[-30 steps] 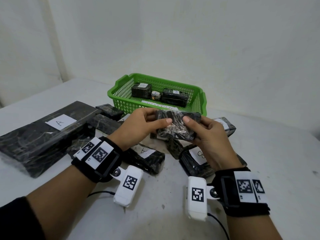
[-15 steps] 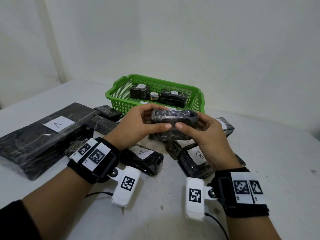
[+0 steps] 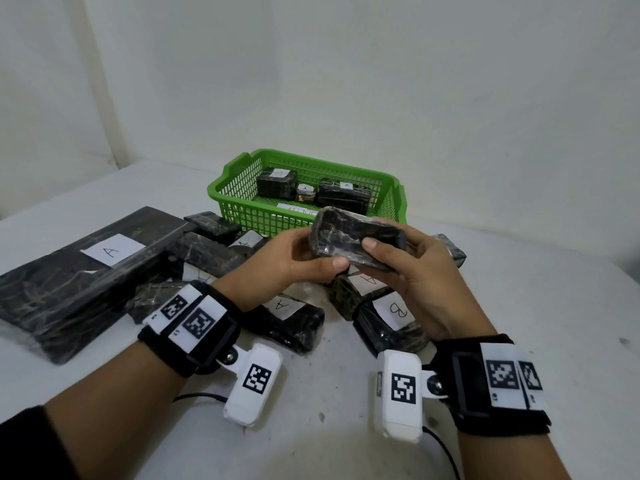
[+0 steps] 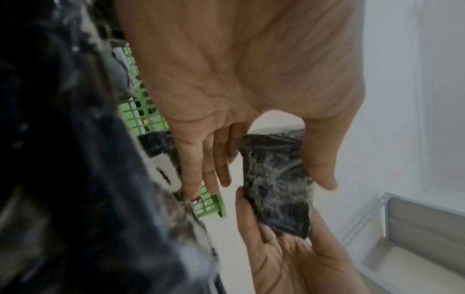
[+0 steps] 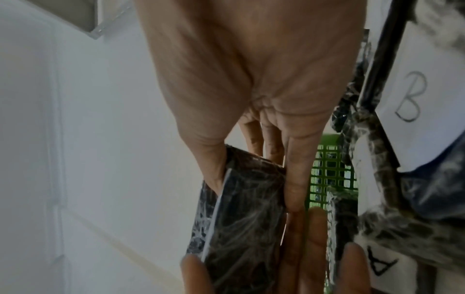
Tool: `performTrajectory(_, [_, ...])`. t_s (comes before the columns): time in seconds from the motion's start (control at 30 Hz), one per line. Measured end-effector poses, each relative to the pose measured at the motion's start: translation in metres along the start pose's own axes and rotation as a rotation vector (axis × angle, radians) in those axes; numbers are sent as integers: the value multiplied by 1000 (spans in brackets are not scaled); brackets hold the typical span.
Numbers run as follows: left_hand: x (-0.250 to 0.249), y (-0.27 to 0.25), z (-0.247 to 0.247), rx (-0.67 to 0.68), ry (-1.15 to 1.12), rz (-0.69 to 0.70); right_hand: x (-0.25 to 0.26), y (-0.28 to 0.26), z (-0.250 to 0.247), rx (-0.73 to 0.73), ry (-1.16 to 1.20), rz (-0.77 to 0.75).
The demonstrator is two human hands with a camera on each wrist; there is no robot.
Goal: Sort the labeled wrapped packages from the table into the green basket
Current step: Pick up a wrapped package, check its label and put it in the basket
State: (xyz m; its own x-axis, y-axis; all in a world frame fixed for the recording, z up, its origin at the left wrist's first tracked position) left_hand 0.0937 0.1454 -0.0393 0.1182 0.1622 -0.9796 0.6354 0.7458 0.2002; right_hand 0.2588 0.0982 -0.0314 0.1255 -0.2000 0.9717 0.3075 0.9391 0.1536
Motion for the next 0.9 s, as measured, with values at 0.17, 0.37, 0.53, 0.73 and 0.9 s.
performTrajectory(0.17, [3, 5, -9, -183, 8, 18, 0, 2, -7, -13, -95, -46])
performTrajectory(0.37, [1, 5, -17, -210, 72, -3, -3, 1, 0, -46, -169, -86])
performTrajectory(0.53, [-5, 5, -26, -288, 63, 67, -1, -1, 3, -34, -191, -72])
performTrajectory(0.73, [-7, 5, -27, -234, -17, 67, 5, -1, -1, -50, -204, -113])
performTrajectory(0.9, [-18, 3, -30, -297, 15, 197, -1, 0, 3, 11, -215, -87])
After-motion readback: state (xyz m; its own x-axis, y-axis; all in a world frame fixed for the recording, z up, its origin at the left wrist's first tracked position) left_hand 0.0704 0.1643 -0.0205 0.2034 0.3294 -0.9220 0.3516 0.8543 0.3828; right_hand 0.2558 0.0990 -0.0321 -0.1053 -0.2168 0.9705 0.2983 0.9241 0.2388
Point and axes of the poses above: each hand's wrist, its own y-axis towards the middle knuckle, its own z-axis out of the palm, x = y × z, the point moved 8 cm from there along y, towards the middle knuckle, and after that the axes turned 6 degrees about -x, right-handed, at the moved point
